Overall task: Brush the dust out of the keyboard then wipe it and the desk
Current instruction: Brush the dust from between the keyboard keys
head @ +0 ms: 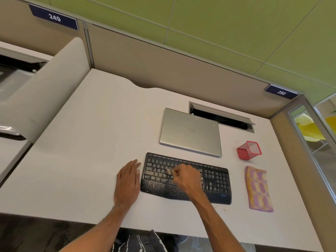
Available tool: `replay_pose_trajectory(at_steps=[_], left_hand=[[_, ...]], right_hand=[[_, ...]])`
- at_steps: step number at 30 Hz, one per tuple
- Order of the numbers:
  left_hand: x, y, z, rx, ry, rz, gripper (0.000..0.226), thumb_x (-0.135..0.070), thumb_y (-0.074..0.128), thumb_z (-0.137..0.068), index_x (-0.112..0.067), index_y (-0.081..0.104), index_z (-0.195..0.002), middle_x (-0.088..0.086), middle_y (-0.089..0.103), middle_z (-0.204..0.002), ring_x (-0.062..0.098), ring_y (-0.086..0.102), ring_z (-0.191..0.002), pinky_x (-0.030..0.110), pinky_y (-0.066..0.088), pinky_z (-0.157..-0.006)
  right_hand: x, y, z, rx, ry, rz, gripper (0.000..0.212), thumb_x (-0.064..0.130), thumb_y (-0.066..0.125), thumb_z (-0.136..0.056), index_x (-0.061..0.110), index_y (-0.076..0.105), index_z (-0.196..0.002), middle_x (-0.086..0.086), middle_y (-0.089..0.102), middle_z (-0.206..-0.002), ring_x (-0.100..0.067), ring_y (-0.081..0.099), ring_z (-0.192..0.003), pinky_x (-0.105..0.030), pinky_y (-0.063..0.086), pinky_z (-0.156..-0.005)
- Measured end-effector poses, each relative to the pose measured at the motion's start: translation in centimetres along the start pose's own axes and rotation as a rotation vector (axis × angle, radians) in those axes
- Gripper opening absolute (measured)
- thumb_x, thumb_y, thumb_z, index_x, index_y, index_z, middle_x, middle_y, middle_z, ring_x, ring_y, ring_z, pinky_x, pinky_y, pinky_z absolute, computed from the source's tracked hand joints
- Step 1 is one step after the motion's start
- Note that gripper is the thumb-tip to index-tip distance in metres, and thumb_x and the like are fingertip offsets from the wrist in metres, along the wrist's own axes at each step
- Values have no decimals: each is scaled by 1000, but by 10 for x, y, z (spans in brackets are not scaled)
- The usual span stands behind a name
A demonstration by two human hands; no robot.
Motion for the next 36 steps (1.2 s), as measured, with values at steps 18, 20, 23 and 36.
replay_pose_trajectory(at_steps=[18, 20, 23, 36], left_hand=[[4, 3, 1, 5, -13, 33, 43, -33, 33, -118, -26, 60, -150, -10, 55, -159, 11, 46, -151, 36, 32, -129], [4, 3, 1, 6, -12, 34, 42, -32, 33, -118, -27, 60, -150, -10, 55, -158, 12, 46, -150, 37, 33, -128], [4, 2, 0, 8, -5, 43, 42, -31, 35, -117, -27, 61, -149, -11, 55, -158, 12, 46, -150, 36, 32, -128], [24, -14, 4, 83, 80, -23, 44, -37, 32, -119, -30, 56, -155, -14, 48, -165, 8, 39, -156, 36, 33, -128]], right_hand=[[-13, -4, -1, 26, -123, 61, 27, 39, 55, -105, 29, 73, -88, 14, 63, -64, -2, 55, -55, -28, 60, -70], [-6, -2, -5, 36, -177, 69, 25, 37, 55, -106, 29, 75, -95, 17, 67, -71, -2, 59, -63, -30, 60, -76], [3, -3, -7, 40, -214, 22, 21, 39, 56, -106, 35, 77, -108, 23, 66, -78, 2, 55, -62, -22, 55, -71], [13, 4, -10, 61, 29, -105, 18, 26, 63, -97, 24, 79, -89, 11, 71, -67, -2, 51, -47, -19, 51, -52]])
Point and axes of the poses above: each hand's wrist, its own z-axis away from the middle knuckle, its own y-axis out of the palm, x = y × z, the point moved 1 cm from there along -z, towards the middle knuckle
